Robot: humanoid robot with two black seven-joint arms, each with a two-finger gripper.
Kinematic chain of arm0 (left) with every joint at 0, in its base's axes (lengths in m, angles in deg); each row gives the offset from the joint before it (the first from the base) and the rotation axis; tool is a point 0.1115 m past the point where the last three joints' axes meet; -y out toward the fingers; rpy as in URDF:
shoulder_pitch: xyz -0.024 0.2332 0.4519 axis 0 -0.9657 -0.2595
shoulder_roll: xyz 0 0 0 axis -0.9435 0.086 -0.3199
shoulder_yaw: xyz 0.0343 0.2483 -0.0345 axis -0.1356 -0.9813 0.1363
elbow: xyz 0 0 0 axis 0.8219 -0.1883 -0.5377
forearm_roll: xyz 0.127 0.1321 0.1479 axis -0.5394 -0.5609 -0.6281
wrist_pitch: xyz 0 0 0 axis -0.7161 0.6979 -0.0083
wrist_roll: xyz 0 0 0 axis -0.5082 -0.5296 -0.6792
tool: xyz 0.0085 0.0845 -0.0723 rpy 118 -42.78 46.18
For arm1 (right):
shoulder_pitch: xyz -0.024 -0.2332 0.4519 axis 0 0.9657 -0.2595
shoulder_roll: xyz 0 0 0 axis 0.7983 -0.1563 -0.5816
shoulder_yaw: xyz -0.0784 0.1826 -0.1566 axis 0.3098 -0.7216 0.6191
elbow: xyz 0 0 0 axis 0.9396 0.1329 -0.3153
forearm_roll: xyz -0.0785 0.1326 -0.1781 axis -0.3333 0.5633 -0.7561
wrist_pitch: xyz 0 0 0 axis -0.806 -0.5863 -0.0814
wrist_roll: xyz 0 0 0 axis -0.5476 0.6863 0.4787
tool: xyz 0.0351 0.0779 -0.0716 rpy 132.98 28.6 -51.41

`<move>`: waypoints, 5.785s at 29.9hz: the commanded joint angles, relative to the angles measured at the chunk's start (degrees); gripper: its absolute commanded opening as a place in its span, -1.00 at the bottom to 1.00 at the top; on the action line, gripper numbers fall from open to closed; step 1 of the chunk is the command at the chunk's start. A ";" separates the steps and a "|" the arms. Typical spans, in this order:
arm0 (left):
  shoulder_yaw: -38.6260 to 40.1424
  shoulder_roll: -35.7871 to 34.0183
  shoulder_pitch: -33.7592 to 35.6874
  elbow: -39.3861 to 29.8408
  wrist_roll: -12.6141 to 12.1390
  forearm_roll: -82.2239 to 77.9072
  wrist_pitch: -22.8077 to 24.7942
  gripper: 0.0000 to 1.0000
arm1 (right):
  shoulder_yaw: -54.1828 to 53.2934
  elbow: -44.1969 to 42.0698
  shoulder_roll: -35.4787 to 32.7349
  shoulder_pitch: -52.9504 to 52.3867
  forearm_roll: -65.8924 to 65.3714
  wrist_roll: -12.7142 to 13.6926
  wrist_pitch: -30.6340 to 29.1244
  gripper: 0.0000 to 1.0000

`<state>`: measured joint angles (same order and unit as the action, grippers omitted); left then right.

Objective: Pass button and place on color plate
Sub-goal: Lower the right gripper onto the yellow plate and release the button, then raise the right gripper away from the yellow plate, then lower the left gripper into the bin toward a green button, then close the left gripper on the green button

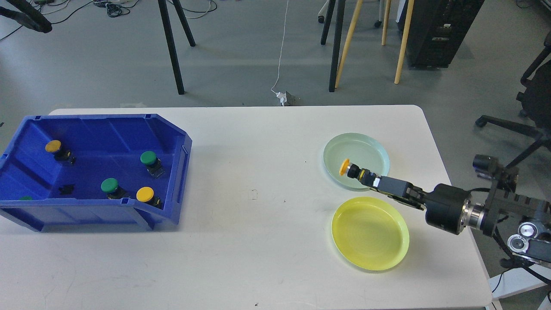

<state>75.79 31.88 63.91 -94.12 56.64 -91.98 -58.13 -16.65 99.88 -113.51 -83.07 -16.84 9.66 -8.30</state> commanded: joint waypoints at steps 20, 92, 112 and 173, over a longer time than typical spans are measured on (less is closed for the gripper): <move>-0.08 0.29 0.06 0.37 0.00 -1.03 0.00 0.99 | 0.71 -11.15 7.00 9.04 -0.65 -0.01 -0.05 0.41; -15.64 3.27 -32.90 6.60 0.00 -48.14 -8.05 0.97 | -5.53 -9.65 4.19 -2.82 9.55 3.30 0.65 0.88; -19.06 6.27 -31.50 13.29 0.00 -51.75 -11.04 -0.57 | -5.53 -9.65 5.33 -2.82 8.67 3.30 0.74 0.88; -25.22 -8.15 -26.83 -2.08 0.00 -51.66 0.00 0.89 | -5.53 -11.94 8.67 -2.82 8.40 3.12 1.89 0.88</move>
<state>50.64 23.94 37.80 -94.87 56.64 -143.70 -58.12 -22.18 87.95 -104.84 -85.89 -8.44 12.80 -6.38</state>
